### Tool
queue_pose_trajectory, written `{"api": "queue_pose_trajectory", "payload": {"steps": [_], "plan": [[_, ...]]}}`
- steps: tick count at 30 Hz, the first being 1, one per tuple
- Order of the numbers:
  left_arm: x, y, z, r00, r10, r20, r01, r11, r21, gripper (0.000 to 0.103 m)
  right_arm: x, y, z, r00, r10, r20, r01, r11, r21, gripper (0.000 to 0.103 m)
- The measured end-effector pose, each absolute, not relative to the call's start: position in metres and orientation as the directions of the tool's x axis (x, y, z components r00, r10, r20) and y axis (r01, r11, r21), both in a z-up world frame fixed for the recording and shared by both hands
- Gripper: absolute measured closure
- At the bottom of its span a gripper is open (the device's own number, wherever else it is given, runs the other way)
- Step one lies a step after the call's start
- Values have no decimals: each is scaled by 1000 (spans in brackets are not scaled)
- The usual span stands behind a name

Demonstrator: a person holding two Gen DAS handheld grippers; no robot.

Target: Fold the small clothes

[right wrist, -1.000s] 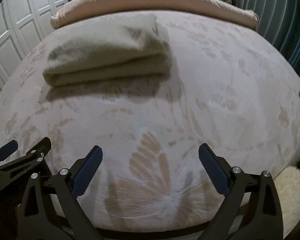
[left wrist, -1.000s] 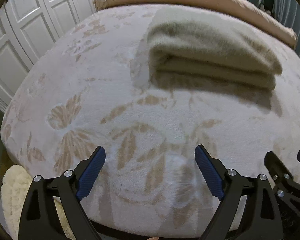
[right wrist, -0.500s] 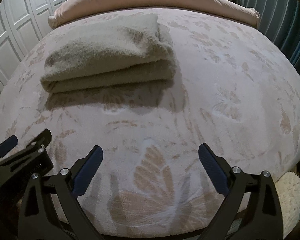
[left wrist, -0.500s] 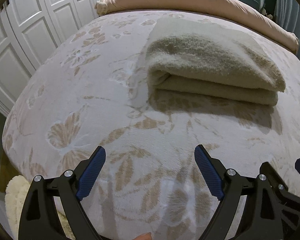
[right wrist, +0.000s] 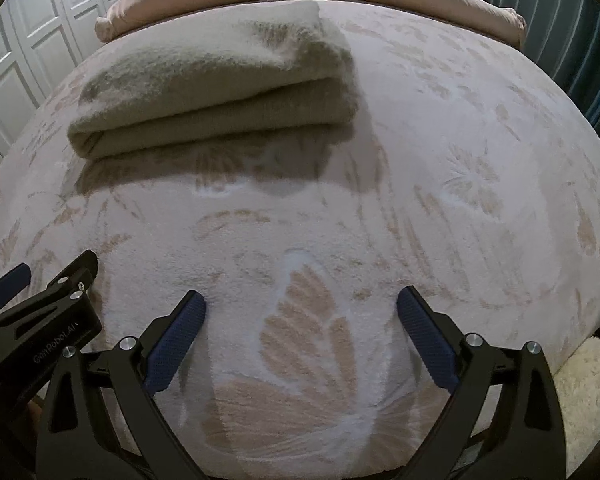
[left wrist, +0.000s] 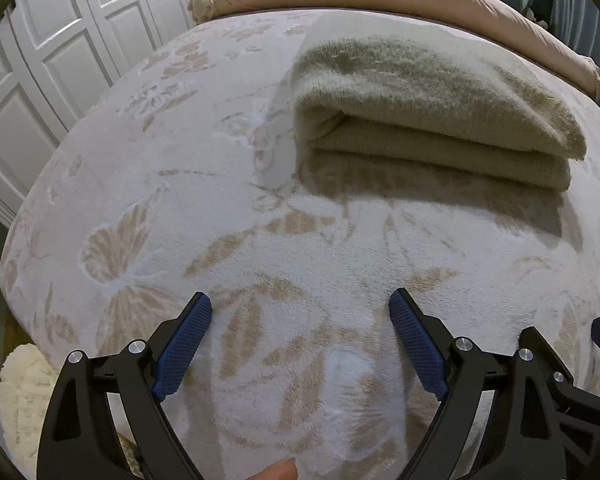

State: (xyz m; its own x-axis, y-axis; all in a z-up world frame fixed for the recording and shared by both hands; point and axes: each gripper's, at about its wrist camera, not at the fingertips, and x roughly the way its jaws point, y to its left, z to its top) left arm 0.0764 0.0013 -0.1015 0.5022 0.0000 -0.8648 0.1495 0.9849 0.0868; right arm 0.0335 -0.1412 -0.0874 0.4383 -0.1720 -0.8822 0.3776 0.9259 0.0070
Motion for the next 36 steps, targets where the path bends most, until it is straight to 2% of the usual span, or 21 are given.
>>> {"api": "queue_pose_trajectory", "payload": {"steps": [4, 36], "plan": [[77, 2, -104, 504, 4, -863, 148, 985, 91, 13, 33, -142, -91, 436, -173, -883, 381, 924, 7, 5], [75, 2, -106, 507, 10, -862, 147, 984, 98, 12, 32, -144, -93, 451, -166, -877, 365, 931, 12, 5]]}}
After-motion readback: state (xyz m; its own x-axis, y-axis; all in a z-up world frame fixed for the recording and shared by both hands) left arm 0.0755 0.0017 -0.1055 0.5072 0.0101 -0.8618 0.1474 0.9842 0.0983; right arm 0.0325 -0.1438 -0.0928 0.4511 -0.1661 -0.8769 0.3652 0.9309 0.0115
